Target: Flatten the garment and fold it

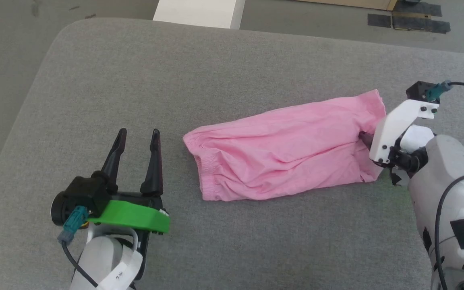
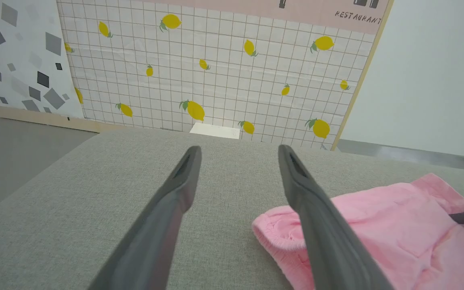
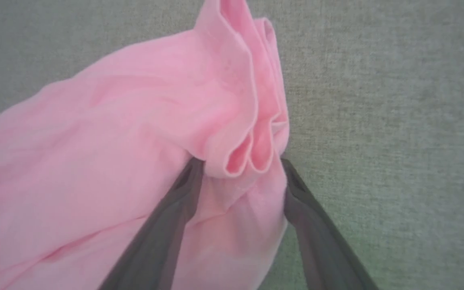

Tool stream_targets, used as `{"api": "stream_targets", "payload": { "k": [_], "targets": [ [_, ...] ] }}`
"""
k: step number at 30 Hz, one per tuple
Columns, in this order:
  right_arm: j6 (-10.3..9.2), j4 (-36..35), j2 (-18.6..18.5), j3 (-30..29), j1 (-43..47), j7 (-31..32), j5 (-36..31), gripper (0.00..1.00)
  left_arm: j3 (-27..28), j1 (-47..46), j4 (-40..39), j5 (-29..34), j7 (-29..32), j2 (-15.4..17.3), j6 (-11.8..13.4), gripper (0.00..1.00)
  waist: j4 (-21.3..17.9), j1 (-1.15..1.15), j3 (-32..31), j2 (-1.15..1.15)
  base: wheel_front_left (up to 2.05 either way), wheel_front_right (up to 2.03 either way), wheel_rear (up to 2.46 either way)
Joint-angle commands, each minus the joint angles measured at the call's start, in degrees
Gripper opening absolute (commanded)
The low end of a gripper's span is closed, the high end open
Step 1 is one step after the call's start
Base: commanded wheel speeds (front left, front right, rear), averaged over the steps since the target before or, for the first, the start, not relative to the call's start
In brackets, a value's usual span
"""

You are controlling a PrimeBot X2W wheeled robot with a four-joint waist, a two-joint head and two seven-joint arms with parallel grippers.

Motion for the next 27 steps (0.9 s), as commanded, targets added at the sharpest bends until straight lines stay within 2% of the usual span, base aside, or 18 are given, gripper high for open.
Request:
{"api": "stream_targets", "payload": {
  "k": [1, 2, 3, 10, 15, 21, 27],
  "targets": [
    [-0.06, 2.2, 0.7, 0.4, 0.4, 0.2, 0.6, 0.35, 0.0, -0.2, 0.1, -0.1, -0.3, -0.3, -0.4, 1.00, 0.0, 0.00, 0.0, 0.00, 0.00, 0.00, 0.00],
    [-0.06, 3.0, 0.7, 0.6, 0.2, -0.3, 0.7, 0.13, 0.0, -0.2, 0.2, -0.1, -0.3, -0.3, -0.4, 1.00, 0.0, 0.00, 0.0, 0.00, 0.00, 0.00, 0.00],
    [-0.06, 3.3, 0.7, 0.7, 0.1, -1.0, 0.7, 0.00, 0.1, -0.2, 0.2, -0.1, -0.3, -0.3, -0.4, 1.00, -0.1, 0.00, -0.1, 0.00, 0.00, 0.00, 0.00],
    [-0.06, 4.6, 0.7, 0.4, 0.0, -6.5, 1.0, 0.00, 0.6, 0.2, 0.4, 0.1, -0.3, -0.3, -0.4, 1.00, -0.7, 0.00, -0.8, 0.00, 0.00, 0.00, 0.00],
    [-0.06, 1.6, 0.0, -2.8, 2.5, -10.3, -0.8, 0.00, 0.8, 0.9, 0.6, 0.3, -0.3, -0.3, -0.4, 1.00, -1.3, 0.00, -1.9, 0.00, 0.00, 0.00, 0.00],
    [-0.06, -4.5, -3.2, -7.9, 7.5, -12.2, -4.1, 0.00, 1.2, 1.8, 1.2, 0.2, -0.3, -0.3, -0.4, 1.00, -2.0, 0.00, -3.2, 0.00, 0.00, 0.00, 0.00],
    [-0.06, -15.4, -4.9, -13.1, 14.4, -12.0, -10.3, 0.00, 1.0, 2.6, 1.4, 0.2, -0.3, -0.3, -0.4, 1.00, -2.8, 0.00, -4.0, 0.00, 0.00, 0.00, 0.00]
  ]
}}
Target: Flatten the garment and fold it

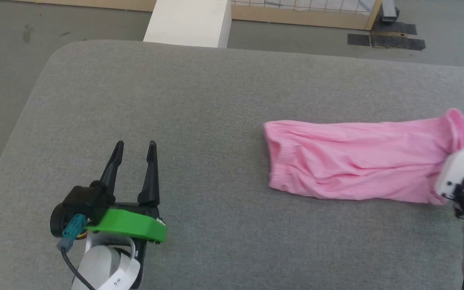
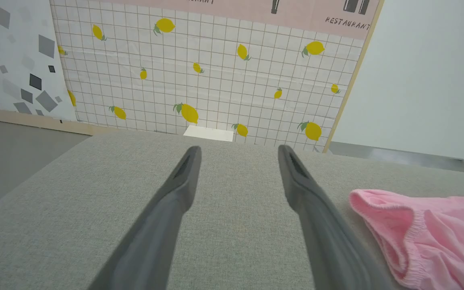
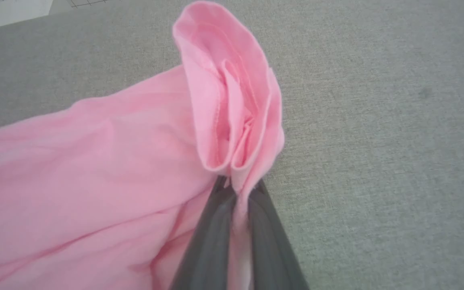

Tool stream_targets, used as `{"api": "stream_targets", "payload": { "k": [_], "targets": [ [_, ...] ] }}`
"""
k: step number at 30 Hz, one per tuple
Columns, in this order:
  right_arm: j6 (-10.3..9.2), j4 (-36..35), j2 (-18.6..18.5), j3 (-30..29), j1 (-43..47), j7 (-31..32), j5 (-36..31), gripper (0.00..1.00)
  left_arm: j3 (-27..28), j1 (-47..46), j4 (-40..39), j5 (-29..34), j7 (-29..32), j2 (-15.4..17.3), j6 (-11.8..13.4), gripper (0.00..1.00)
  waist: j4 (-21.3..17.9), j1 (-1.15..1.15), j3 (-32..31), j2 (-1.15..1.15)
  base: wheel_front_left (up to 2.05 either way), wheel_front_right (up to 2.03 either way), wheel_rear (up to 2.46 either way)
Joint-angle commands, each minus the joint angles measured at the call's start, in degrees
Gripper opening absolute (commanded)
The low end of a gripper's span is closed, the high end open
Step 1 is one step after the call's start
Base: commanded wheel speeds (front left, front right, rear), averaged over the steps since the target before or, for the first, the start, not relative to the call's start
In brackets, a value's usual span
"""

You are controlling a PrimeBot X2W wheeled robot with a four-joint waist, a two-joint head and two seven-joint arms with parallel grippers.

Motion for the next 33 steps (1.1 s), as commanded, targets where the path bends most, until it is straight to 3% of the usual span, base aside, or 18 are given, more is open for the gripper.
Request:
{"api": "stream_targets", "payload": {
  "k": [1, 5, 9, 14, 21, 26, 33],
  "targets": [
    [-0.09, -2.8, 0.2, -0.8, 1.9, 0.6, -1.6, 0.00, 0.0, 0.9, 0.1, 0.2, -0.3, -0.2, -0.2, 1.00, -0.5, 0.00, -0.2, 0.00, 0.00, 0.00, 0.00],
    [-0.09, -12.2, 2.3, -1.4, 5.3, 2.1, -4.7, 0.00, -0.1, 1.2, 0.2, 0.2, -0.3, -0.2, -0.2, 1.00, -1.1, 0.00, -0.2, 0.00, 0.00, 0.00, 0.00],
    [-0.09, -21.0, 4.1, 2.5, 8.2, 3.4, -4.6, 0.00, -0.5, 1.1, 0.5, 0.2, -0.3, -0.2, -0.2, 1.00, -1.3, 0.00, -0.3, 0.00, 0.00, 0.00, 0.00],
    [-0.09, -31.8, 5.0, 11.6, 11.9, 7.1, -2.6, 0.00, -0.9, 0.8, 0.8, 0.2, -0.3, -0.2, -0.2, 1.00, -1.1, 0.00, -0.6, 0.00, 0.00, 0.00, 0.00],
    [-0.09, -44.4, 4.7, 29.8, 15.8, 15.5, 1.6, 0.00, -1.2, 0.9, 1.2, 0.3, -0.3, -0.2, -0.2, 1.00, -0.3, 0.00, -1.2, 0.00, 0.00, 0.00, 0.00],
    [-0.09, -45.0, 3.4, 41.9, 14.7, 19.9, 4.7, 0.00, -1.3, 0.7, 1.0, 0.1, -0.3, -0.2, -0.2, 1.00, 0.4, 0.00, -0.7, 0.00, 0.00, 0.00, 0.00],
    [-0.09, -36.9, 3.7, 51.4, 10.2, 21.1, 7.3, 0.00, -2.0, -0.5, 0.9, -0.7, -0.3, -0.2, -0.2, 1.00, 1.9, 0.00, 1.3, 0.00, 0.00, 0.00, 0.00]
  ]
}}
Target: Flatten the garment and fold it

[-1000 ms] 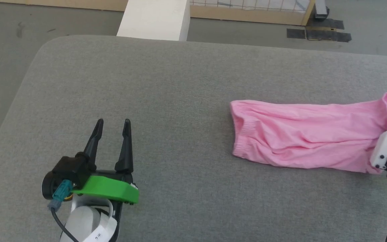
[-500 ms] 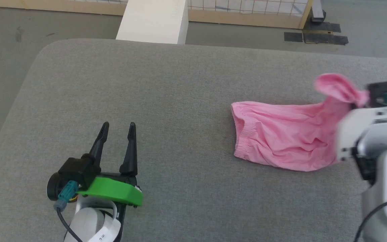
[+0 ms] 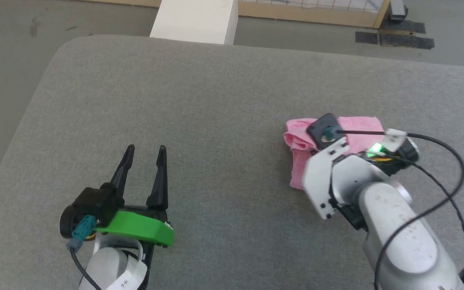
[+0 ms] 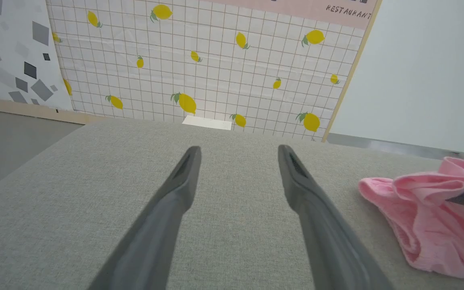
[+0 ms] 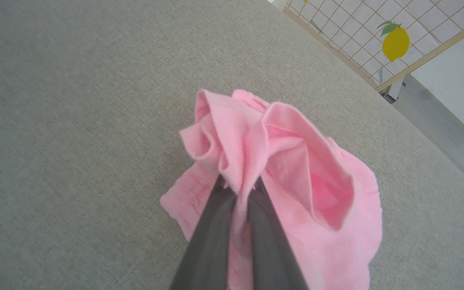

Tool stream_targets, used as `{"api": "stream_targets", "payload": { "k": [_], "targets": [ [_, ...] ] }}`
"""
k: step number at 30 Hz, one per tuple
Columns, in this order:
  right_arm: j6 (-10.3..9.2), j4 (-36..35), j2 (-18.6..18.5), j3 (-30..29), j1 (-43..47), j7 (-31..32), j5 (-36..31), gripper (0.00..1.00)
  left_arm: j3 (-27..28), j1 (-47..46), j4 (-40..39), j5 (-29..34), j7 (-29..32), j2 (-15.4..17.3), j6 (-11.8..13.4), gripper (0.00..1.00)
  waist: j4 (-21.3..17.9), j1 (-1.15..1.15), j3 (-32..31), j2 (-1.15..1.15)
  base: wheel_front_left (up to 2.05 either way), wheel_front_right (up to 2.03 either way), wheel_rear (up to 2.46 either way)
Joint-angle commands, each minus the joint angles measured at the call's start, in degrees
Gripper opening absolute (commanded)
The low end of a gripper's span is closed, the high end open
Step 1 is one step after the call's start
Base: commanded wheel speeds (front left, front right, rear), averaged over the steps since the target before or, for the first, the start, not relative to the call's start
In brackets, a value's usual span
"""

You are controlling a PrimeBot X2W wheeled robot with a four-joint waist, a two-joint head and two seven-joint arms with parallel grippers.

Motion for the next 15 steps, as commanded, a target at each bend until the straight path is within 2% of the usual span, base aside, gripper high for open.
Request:
{"api": "stream_targets", "payload": {
  "k": [1, 10, 11, 12, 13, 15],
  "targets": [
    [-0.09, 2.0, 0.2, 1.0, -1.6, 0.1, 0.5, 0.00, -0.1, -0.9, -0.1, -0.3, -0.3, -0.2, -0.2, 1.00, 0.9, 0.00, 1.0, 0.00, 0.00, 0.00, 0.00],
    [-0.09, 12.5, 0.8, 4.4, -5.7, 0.5, 3.6, 0.00, 0.0, -1.5, -0.1, -0.7, -0.3, -0.2, -0.2, 1.00, 1.8, 0.00, 2.6, 0.00, 0.00, 0.00, 0.00],
    [-0.09, 13.2, 0.8, 4.8, -6.0, 0.3, 4.2, 0.15, 0.0, -1.5, -0.1, -0.7, -0.3, -0.2, -0.2, 1.00, 1.8, 0.00, 2.6, 0.00, 0.00, 0.00, 0.00],
    [-0.09, 13.6, 0.8, 5.2, -6.1, 0.1, 4.8, 0.49, 0.1, -1.5, 0.0, -0.7, -0.3, -0.2, -0.2, 1.00, 1.7, 0.00, 2.6, 0.00, 0.00, 0.00, 0.00],
    [-0.09, 14.0, 0.8, 5.6, -6.3, 0.0, 5.5, 1.00, 0.1, -1.4, 0.0, -0.7, -0.3, -0.2, -0.2, 1.00, 1.6, 0.00, 2.5, 0.00, 0.00, 0.00, 0.00],
    [-0.09, 14.1, 0.7, 5.9, -6.6, -0.7, 6.8, 1.00, 0.3, -1.2, 0.2, -0.7, -0.3, -0.2, -0.2, 1.00, 1.4, 0.00, 2.1, 0.00, 0.00, 0.00, 0.00]
  ]
}}
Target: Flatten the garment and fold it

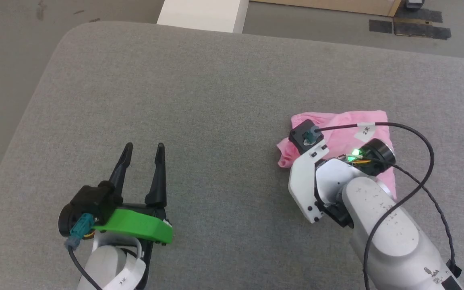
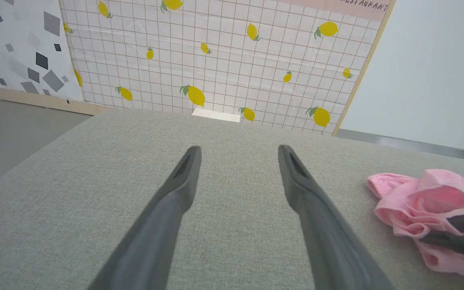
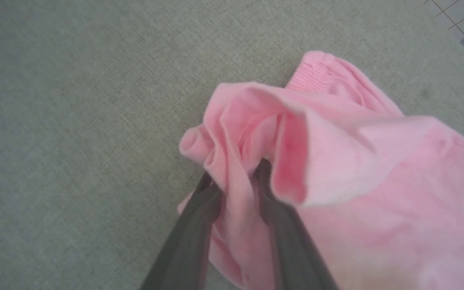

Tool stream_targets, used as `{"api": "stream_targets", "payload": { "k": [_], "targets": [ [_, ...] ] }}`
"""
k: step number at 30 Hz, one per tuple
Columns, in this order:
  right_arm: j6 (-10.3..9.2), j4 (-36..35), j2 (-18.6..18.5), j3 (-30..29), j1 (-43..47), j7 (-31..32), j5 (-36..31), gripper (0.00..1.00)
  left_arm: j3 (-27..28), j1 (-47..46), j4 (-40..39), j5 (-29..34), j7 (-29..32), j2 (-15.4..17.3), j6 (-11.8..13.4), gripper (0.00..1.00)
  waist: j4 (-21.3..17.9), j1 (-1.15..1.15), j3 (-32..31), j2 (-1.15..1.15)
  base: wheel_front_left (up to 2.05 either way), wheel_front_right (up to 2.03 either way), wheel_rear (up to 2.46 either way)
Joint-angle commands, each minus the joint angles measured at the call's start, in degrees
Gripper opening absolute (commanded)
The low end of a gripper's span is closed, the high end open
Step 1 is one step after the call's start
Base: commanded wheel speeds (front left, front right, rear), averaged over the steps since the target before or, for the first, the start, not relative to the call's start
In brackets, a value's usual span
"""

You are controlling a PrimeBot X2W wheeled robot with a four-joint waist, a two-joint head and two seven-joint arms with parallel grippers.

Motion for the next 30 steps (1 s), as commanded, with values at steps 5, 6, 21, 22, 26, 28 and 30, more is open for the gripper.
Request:
{"api": "stream_targets", "payload": {
  "k": [5, 6, 21, 22, 26, 28, 30],
  "targets": [
    [-0.09, -2.0, -0.8, 0.0, -0.9, -3.8, 2.8, 1.00, 0.4, 0.0, 0.5, -0.3, -0.3, -0.1, -0.2, 1.00, -1.1, 0.00, -1.9, 0.00, 0.00, 0.00, 0.00],
    [-0.09, -2.7, -0.9, -0.3, -0.8, -4.7, 3.1, 1.00, 0.5, 0.1, 0.5, -0.3, -0.3, -0.1, -0.2, 1.00, -1.3, 0.00, -2.2, 0.00, 0.00, 0.00, 0.00],
    [-0.09, -15.8, 0.8, -17.9, 9.9, -31.5, 3.2, 1.00, 1.1, 3.5, 0.8, 0.0, -0.3, -0.1, -0.2, 1.00, -4.2, 0.00, -7.8, 0.00, 0.00, 0.00, 0.00],
    [-0.09, -16.3, 0.9, -19.2, 11.1, -33.0, 3.4, 1.00, 1.2, 3.7, 0.7, -0.1, -0.3, -0.1, -0.2, 1.00, -4.4, 0.00, -8.0, 0.00, 0.00, 0.00, 0.00],
    [-0.09, -18.0, 1.2, -23.7, 16.3, -40.2, 4.3, 1.00, 1.5, 4.1, 0.6, -0.2, -0.3, -0.1, -0.2, 1.00, -5.4, 0.00, -8.9, 0.00, 0.00, 0.00, 0.00],
    [-0.09, -18.1, 1.2, -24.9, 18.4, -43.1, 5.1, 1.00, 1.4, 4.1, 0.6, -0.2, -0.3, -0.1, -0.2, 1.00, -5.9, 0.00, -9.2, 0.00, 0.00, 0.00, 0.00],
    [-0.09, -17.7, 1.2, -25.6, 20.6, -45.1, 5.0, 1.00, 1.5, 4.2, 0.7, -0.2, -0.3, -0.1, -0.2, 1.00, -6.3, 0.00, -9.5, 0.00, 0.00, 0.00, 0.00]
  ]
}}
